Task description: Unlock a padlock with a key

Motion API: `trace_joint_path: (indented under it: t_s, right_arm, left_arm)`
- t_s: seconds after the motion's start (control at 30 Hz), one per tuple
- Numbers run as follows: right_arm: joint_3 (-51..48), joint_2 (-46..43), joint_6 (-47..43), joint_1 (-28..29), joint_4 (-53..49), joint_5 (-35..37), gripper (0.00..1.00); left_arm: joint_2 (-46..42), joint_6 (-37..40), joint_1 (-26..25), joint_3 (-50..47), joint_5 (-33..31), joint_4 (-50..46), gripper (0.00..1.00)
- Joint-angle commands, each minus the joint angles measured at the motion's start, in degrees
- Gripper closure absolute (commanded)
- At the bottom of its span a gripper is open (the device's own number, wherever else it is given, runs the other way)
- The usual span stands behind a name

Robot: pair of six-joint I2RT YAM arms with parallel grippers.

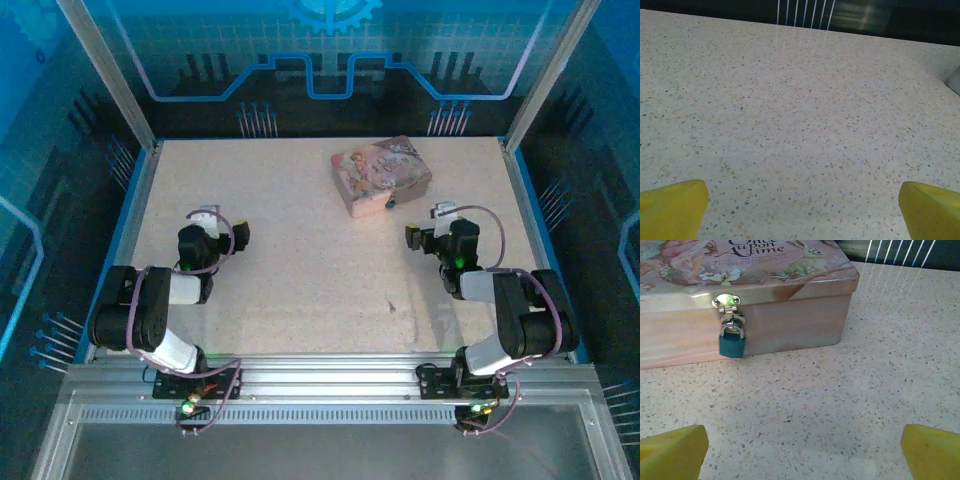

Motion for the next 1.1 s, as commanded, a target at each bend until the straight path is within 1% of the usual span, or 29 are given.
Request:
trace_joint_path:
  t_s: [0.0, 0.9, 1.0, 1.07]
  right_arm:
    - [1.0, 0.3, -0.4, 0.6, 0.1, 0.1, 0.00]
    - [0.8, 0.1, 0.0, 0.1, 0.3, -0.3, 0.00]
    - [1.5, -3.5, 1.4, -0.1, -3.6, 3.1, 0.00]
    - [1.8, -7.0, 2.2, -0.1, -7.8, 5.0, 0.00]
  left_arm:
    - [0.4, 1.9, -0.3, 1.0, 1.6, -0.1, 0.01]
    - [0.4, 1.6, -0.3, 0.7, 0.8, 0.6, 0.01]
    - [-1.1, 1.5, -0.4, -1.7, 0.2, 4.0, 0.01]
    - [-4.4, 1.4, -0.5, -2.8, -1.2, 3.0, 0.01]
